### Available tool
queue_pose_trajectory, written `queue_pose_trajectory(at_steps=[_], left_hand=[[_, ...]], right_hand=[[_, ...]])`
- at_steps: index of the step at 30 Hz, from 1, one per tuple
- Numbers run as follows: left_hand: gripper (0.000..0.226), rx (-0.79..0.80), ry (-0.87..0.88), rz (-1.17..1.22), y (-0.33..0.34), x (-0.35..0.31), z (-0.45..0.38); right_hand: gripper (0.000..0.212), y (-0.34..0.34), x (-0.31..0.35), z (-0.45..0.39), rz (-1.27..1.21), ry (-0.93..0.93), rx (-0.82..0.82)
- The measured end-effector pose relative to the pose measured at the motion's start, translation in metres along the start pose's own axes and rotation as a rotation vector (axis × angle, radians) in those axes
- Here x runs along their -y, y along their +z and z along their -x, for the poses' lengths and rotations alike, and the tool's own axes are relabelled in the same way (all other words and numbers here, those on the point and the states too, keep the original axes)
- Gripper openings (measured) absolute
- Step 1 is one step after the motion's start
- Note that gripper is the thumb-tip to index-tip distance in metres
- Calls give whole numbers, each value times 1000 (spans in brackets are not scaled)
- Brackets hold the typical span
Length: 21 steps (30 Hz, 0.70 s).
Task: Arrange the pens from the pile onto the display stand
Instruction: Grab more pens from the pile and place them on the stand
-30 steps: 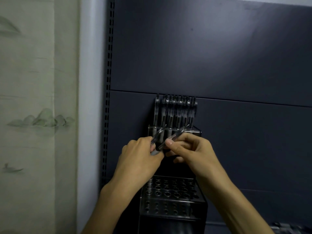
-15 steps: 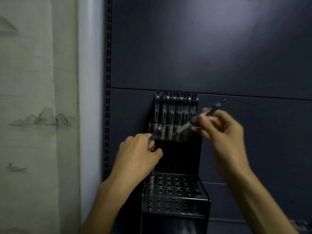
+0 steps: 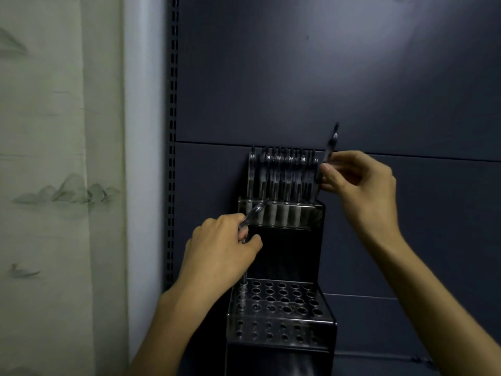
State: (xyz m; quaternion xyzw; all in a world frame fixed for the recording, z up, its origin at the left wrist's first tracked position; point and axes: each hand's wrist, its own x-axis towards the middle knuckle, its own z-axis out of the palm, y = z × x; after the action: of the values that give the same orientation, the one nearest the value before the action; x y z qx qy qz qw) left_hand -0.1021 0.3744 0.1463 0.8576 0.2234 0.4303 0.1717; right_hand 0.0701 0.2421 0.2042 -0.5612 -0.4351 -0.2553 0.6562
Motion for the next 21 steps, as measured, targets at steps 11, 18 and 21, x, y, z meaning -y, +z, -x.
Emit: queue_pose_trajectory(at_steps=[11, 18, 21], left_hand=[[35, -21, -5, -17, -3, 0, 0], [36, -4, -3, -40, -2, -1, 0], [36, -4, 2, -45, -2, -1, 0]], right_hand=[[7, -6, -1, 4, 351, -36, 97], [11, -7, 3, 1, 426, -41, 96], [13, -7, 5, 0, 449, -37, 107]])
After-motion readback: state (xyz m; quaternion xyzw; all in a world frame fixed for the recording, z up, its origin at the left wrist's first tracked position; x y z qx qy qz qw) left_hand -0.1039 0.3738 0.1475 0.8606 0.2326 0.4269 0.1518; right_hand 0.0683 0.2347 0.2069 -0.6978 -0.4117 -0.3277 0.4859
